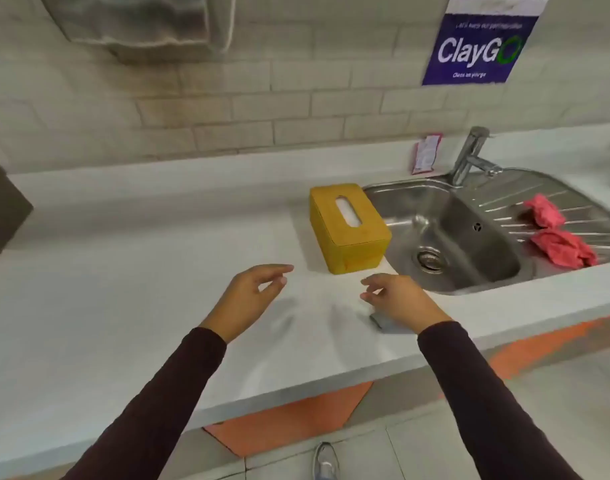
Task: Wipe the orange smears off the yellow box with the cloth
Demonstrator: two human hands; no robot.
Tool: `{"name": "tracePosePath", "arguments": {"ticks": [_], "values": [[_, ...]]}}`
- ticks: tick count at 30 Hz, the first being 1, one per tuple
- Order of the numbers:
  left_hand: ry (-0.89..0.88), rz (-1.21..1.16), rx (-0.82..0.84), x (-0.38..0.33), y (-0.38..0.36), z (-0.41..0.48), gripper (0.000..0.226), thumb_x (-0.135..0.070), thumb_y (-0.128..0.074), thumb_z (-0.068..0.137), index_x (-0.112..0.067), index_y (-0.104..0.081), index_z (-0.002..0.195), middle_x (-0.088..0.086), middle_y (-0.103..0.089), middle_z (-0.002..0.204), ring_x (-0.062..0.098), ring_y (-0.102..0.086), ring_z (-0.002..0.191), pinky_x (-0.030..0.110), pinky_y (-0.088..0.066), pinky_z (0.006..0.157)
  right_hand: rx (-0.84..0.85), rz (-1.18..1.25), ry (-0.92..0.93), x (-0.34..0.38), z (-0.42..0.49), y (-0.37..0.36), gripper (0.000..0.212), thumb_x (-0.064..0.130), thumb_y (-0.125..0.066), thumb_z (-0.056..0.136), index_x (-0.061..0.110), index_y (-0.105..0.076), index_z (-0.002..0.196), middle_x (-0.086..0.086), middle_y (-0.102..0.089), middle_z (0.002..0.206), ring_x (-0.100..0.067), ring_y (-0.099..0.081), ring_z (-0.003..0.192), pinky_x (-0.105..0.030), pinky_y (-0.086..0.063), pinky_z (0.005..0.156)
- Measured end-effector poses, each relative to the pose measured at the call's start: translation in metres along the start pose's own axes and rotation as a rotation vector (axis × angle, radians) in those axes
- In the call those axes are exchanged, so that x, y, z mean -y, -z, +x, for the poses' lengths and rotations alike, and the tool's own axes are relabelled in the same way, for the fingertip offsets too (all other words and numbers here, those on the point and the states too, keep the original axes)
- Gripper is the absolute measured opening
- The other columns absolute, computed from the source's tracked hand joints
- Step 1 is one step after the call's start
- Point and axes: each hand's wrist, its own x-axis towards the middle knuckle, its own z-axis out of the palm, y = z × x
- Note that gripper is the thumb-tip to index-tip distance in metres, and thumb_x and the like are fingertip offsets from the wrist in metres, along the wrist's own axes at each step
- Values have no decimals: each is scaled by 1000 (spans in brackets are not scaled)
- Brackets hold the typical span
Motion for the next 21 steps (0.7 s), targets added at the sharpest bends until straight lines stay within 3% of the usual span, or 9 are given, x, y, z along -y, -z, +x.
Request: {"name": "tracePosePath", "arguments": {"ticks": [5, 8, 13, 15, 17, 19, 21], "values": [[15, 121, 24, -10, -35, 49, 24, -33, -52, 93, -43, -61, 113, -26, -53, 119, -26, -44, 103, -3, -30, 87, 136, -137, -61, -56, 22, 5, 45, 40, -71, 75, 25, -62, 116, 4, -65, 117, -16, -58, 106, -22, -39, 88], [-36, 197, 35, -17, -51, 80, 29, -30, -51, 94, -32, -60, 121, -21, -51, 125, -16, -44, 108, -9, -24, 87, 238, -105, 38, -71, 32, 16, 57, 43, -79, 61, 27, -63, 113, 11, -63, 115, -10, -56, 104, -19, -37, 83], [-96, 295, 81, -30, -78, 125, 34, -23, -54, 93, -20, -58, 127, -2, -47, 143, 13, -40, 132, 26, -24, 113, 380, -242, 251, -99, 42, 12, 62, 32, -81, 62, 30, -60, 121, 0, -37, 143, -19, -36, 125, -22, -26, 98], [-115, 376, 147, -29, -84, 142, 41, -25, -55, 92, -17, -52, 132, 0, -42, 147, 15, -32, 138, 37, -7, 120, 315, -250, 272, -107, 43, 9, 50, 29, -76, 71, 31, -62, 119, -2, -37, 145, -22, -35, 127, -21, -23, 99], [-124, 511, 253, -26, -88, 157, 53, -33, -55, 91, -16, -42, 139, 1, -35, 151, 16, -24, 142, 38, 4, 118, 215, -170, 290, -109, 41, 6, 37, 14, -69, 77, 27, -67, 112, -2, -53, 131, -25, -45, 118, -22, -29, 97], [-138, 650, 329, -24, -92, 169, 59, -37, -54, 90, -16, -35, 142, 3, -31, 153, 20, -23, 142, 40, 0, 118, 69, -15, 269, -108, 39, 7, 36, 0, -62, 78, 23, -66, 105, 4, -64, 107, -19, -56, 101, -19, -41, 87], [-176, 761, 367, -23, -92, 181, 62, -38, -54, 90, -15, -31, 143, 5, -33, 152, 23, -26, 138, 42, -6, 117, -30, 246, 99, -102, 36, 14, 35, 3, -60, 84, 32, -56, 103, 13, -63, 98, -2, -60, 89, -7, -44, 70]]}}
